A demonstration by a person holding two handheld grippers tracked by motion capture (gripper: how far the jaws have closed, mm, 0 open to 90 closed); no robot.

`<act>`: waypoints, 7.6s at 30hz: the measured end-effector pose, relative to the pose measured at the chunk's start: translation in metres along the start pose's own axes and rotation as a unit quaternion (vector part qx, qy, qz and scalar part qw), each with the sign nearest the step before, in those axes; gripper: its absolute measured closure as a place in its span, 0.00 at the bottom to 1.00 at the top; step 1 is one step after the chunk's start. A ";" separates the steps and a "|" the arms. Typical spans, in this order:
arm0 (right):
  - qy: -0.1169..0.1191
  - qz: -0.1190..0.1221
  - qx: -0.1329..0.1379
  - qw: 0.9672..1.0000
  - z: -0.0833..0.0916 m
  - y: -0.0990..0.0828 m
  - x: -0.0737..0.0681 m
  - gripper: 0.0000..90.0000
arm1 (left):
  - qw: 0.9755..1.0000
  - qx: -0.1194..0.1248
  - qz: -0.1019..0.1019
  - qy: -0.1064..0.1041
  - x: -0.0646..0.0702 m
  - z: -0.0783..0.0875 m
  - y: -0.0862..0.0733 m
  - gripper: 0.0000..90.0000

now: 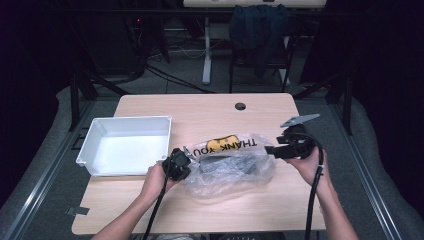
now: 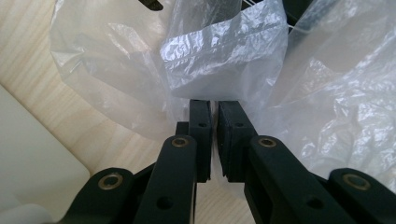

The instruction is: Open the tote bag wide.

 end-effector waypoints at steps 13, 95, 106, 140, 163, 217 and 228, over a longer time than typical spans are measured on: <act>0.039 -0.010 -0.165 0.985 -0.095 -0.034 0.009 0.50 | 1.000 -0.001 0.007 -0.018 -0.001 -0.001 -0.001 0.94; -0.017 0.027 -0.153 0.988 -0.088 -0.030 0.006 0.53 | 1.000 0.012 0.000 -0.005 -0.002 0.014 0.019 0.58; -0.034 0.015 -0.187 0.982 -0.110 -0.035 0.012 0.89 | 0.999 0.037 -0.012 -0.031 0.003 0.014 0.024 0.69; 0.046 0.047 -0.128 0.990 -0.054 -0.013 -0.009 0.52 | 0.999 0.033 0.013 -0.010 -0.022 0.026 0.016 0.51; -0.010 0.003 -0.142 0.990 -0.096 -0.013 0.042 1.00 | 0.999 0.028 0.043 -0.001 -0.019 -0.008 0.029 0.90; 0.031 0.083 -0.114 0.989 -0.059 -0.034 -0.014 0.54 | 0.995 0.083 0.016 -0.053 -0.022 0.068 0.021 0.32; -0.013 0.055 -0.168 0.984 -0.096 -0.061 0.000 0.97 | 0.996 0.028 -0.047 -0.067 0.016 0.014 0.010 0.81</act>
Point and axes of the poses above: each handheld gripper's, and its own axes: z roughly backward along the jaws, y roughly out of its top, x roughly to its right, the point moved 1 cm from there along -z, roughly forward along the jaws, and after that the axes turned 14 degrees about y, right-handed, at the moved point
